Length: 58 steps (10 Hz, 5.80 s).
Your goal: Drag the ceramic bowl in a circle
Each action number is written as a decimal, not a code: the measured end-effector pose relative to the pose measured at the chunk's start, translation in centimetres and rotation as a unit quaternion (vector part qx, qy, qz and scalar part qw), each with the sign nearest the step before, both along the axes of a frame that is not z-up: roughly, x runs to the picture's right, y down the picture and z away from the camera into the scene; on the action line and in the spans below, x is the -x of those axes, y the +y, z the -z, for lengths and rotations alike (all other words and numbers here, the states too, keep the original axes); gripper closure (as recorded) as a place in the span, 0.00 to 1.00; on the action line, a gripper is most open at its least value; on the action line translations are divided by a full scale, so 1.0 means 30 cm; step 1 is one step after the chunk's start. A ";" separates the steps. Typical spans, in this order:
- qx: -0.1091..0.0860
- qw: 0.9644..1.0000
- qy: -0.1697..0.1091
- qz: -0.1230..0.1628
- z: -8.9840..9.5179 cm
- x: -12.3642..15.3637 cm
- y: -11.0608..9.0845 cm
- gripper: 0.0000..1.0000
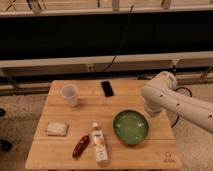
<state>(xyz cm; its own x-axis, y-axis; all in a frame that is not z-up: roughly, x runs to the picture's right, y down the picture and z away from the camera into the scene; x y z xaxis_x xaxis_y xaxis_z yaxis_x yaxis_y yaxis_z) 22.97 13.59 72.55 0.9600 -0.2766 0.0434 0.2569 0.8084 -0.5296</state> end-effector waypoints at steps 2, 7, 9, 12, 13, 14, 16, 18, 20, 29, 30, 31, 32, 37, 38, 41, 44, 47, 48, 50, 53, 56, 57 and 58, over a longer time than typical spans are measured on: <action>0.005 1.000 -0.007 0.015 -0.016 -0.006 0.004 0.20; 0.010 0.999 -0.027 0.041 -0.064 0.010 0.017 0.20; 0.014 0.998 -0.034 0.051 -0.084 0.007 0.023 0.20; 0.018 0.997 -0.044 0.063 -0.121 -0.004 0.023 0.20; 0.019 0.996 -0.048 0.067 -0.137 -0.008 0.023 0.20; 0.020 0.996 -0.051 0.069 -0.148 -0.014 0.020 0.20; 0.024 0.995 -0.062 0.081 -0.168 -0.022 0.030 0.20; 0.028 0.993 -0.070 0.089 -0.187 -0.034 0.035 0.20; 0.031 0.992 -0.078 0.097 -0.202 -0.046 0.042 0.20; 0.055 0.977 -0.137 0.156 -0.244 -0.063 0.071 0.20; 0.058 0.974 -0.145 0.164 -0.249 -0.065 0.074 0.20; 0.060 0.972 -0.149 0.169 -0.251 -0.067 0.077 0.20; 0.064 0.970 -0.155 0.176 -0.254 -0.065 0.080 0.20; 0.079 0.956 -0.182 0.216 -0.268 -0.069 0.099 0.20; 0.082 0.954 -0.186 0.221 -0.272 -0.070 0.103 0.20; 0.091 0.946 -0.201 0.239 -0.281 -0.072 0.112 0.20; 0.098 0.939 -0.214 0.252 -0.294 -0.072 0.120 0.20; 0.105 0.932 -0.226 0.263 -0.309 -0.069 0.129 0.20; 0.106 0.930 -0.228 0.266 -0.313 -0.070 0.131 0.20; 0.111 0.927 -0.236 0.270 -0.335 -0.076 0.149 0.20; 0.114 0.925 -0.242 0.269 -0.342 -0.077 0.159 0.20; 0.114 0.926 -0.243 0.265 -0.359 -0.083 0.174 0.20; 0.114 0.926 -0.245 0.263 -0.358 -0.080 0.172 0.20; 0.113 0.927 -0.246 0.262 -0.358 -0.077 0.170 0.20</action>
<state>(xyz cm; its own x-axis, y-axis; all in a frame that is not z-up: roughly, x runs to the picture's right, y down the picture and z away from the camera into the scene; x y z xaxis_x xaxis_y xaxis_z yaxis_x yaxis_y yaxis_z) 25.30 18.69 83.28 0.5462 -0.6294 0.5528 0.8372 0.3884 -0.3851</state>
